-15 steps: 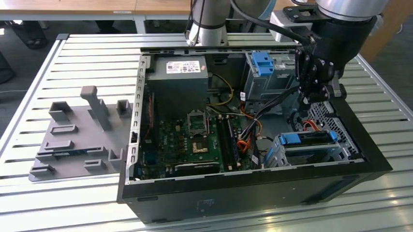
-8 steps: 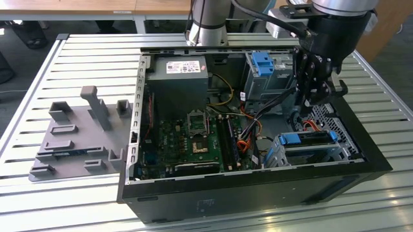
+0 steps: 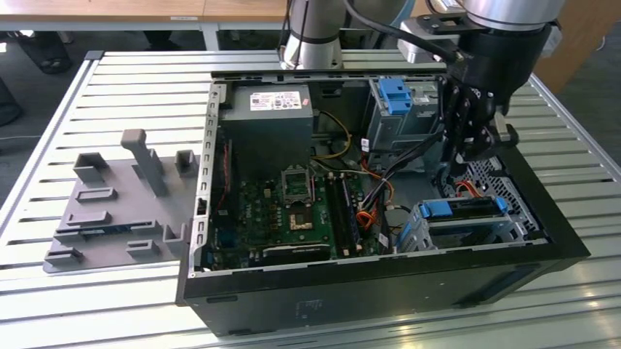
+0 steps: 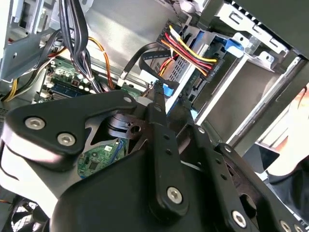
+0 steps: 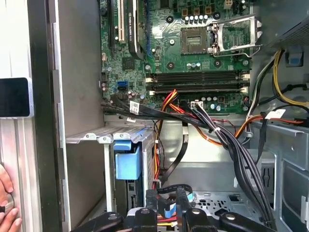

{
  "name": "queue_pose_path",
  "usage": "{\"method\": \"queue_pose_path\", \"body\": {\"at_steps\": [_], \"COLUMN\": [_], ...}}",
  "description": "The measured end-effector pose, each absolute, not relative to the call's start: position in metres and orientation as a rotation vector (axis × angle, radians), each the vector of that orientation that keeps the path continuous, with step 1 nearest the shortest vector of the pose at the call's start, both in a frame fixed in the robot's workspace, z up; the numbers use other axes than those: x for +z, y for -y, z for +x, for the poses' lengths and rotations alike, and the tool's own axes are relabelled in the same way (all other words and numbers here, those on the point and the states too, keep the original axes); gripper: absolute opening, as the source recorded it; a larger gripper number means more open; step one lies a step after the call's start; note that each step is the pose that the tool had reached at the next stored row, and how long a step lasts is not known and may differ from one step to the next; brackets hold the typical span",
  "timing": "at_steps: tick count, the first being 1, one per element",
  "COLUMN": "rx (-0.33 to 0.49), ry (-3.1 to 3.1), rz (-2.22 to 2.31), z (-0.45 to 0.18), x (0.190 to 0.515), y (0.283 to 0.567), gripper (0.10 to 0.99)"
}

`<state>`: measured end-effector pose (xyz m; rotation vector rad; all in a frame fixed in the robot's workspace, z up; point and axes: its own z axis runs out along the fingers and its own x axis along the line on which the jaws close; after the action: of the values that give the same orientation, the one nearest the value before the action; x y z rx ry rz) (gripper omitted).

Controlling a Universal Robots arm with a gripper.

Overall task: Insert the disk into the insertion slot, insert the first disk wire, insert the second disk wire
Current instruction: 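Insert the second disk wire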

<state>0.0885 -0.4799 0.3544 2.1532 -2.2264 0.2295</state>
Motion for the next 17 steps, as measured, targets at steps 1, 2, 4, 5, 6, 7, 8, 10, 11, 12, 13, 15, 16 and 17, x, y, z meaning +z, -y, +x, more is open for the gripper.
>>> {"method": "queue_pose_path", "body": {"at_steps": [1,2,4,5,6,7,8,10,11,12,13,15,16,17], "rx": [0.230,0.230,0.233,0.236,0.239,0.241,0.243,0.248,0.250,0.252,0.253,0.256,0.257,0.257], "ry": [2.226,2.226,2.225,2.223,2.221,2.220,2.219,2.216,2.215,2.214,2.213,2.211,2.211,2.211], "rz": [2.153,2.153,2.152,2.150,2.149,2.148,2.147,2.144,2.143,2.143,2.142,2.141,2.140,2.140], "z": [0.089,0.089,0.088,0.088,0.088,0.088,0.088,0.089,0.088,0.088,0.088,0.088,0.088,0.089], "x": [0.353,0.353,0.351,0.350,0.349,0.348,0.347,0.346,0.345,0.345,0.344,0.343,0.343,0.342], "y": [0.480,0.480,0.480,0.480,0.480,0.480,0.480,0.480,0.479,0.479,0.479,0.479,0.479,0.479], "gripper": [0.298,0.298,0.298,0.298,0.298,0.298,0.298,0.298,0.278,0.216,0.216,0.157,0.149,0.149]}}
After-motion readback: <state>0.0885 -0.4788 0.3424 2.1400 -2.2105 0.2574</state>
